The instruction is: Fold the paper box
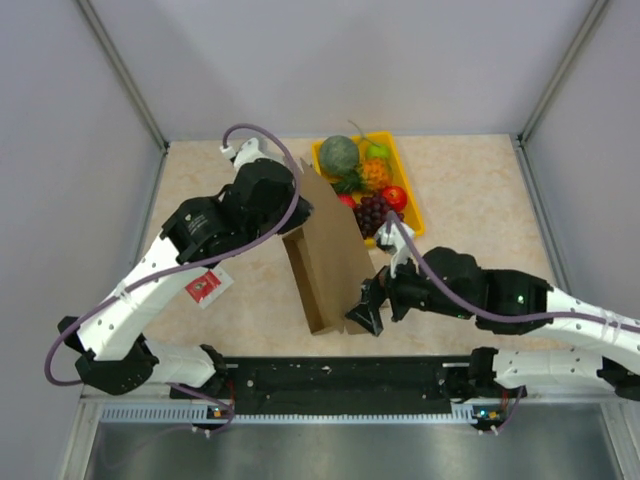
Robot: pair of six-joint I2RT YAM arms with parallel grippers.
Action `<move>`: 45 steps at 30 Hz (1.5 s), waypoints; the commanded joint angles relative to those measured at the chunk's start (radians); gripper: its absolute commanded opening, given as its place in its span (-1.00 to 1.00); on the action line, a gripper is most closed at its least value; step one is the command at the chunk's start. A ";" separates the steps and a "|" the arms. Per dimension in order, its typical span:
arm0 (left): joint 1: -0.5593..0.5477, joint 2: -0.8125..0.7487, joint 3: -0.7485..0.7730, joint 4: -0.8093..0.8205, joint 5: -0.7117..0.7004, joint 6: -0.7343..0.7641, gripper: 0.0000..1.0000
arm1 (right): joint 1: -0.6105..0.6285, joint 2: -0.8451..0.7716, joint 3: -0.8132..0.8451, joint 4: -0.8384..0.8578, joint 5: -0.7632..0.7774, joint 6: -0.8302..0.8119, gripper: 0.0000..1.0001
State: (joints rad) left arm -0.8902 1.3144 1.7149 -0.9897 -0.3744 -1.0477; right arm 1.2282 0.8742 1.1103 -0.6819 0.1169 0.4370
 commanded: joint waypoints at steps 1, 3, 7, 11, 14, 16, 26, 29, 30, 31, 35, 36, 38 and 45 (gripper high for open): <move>0.036 -0.037 0.069 -0.128 -0.248 -0.133 -1.00 | 0.143 0.094 0.108 0.054 0.202 -0.076 0.98; 0.057 -0.026 0.090 -0.203 -0.274 -0.147 -1.00 | 0.218 0.138 0.149 0.051 0.314 -0.102 0.98; 0.080 0.003 0.127 -0.327 -0.328 -0.210 -1.00 | 0.266 0.167 0.181 0.050 0.424 -0.121 0.98; 0.091 -0.001 0.108 -0.377 -0.374 -0.252 -1.00 | 0.303 0.210 0.195 0.054 0.567 -0.139 0.98; 0.100 -0.003 0.088 -0.386 -0.377 -0.262 -1.00 | 0.307 0.278 0.271 0.058 0.596 -0.152 0.90; 0.111 0.002 0.080 -0.395 -0.376 -0.279 -1.00 | 0.307 0.307 0.299 0.059 0.616 -0.155 0.70; 0.137 0.019 0.077 -0.468 -0.368 -0.371 -1.00 | 0.309 0.503 0.407 0.047 0.797 -0.139 0.08; 0.142 0.017 0.081 -0.460 -0.360 -0.373 -1.00 | 0.309 0.560 0.430 0.045 0.820 -0.147 -0.07; 0.142 0.017 0.080 -0.460 -0.360 -0.373 -1.00 | 0.309 0.586 0.436 0.047 0.831 -0.153 -0.27; 0.143 0.019 0.077 -0.461 -0.360 -0.374 -1.00 | 0.309 0.597 0.445 0.047 0.852 -0.171 -0.38; 0.145 0.002 0.049 -0.452 -0.373 -0.353 -0.83 | 0.304 0.609 0.456 0.047 0.845 -0.205 -1.00; 0.145 -0.019 0.037 -0.448 -0.377 -0.329 -0.30 | 0.301 0.597 0.441 0.045 0.831 -0.204 -1.00; 0.145 -0.059 -0.021 -0.394 -0.394 -0.283 0.24 | 0.260 0.536 0.371 0.051 0.718 -0.181 -1.00; 0.145 -0.574 -0.499 0.155 -0.156 0.335 0.96 | 0.114 0.336 0.180 0.064 0.382 -0.247 -1.00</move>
State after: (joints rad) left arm -0.7475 1.0367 1.3994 -1.1618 -0.6861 -1.0977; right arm 1.4113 1.3479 1.3548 -0.6327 0.6601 0.2256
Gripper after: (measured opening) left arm 0.973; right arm 0.009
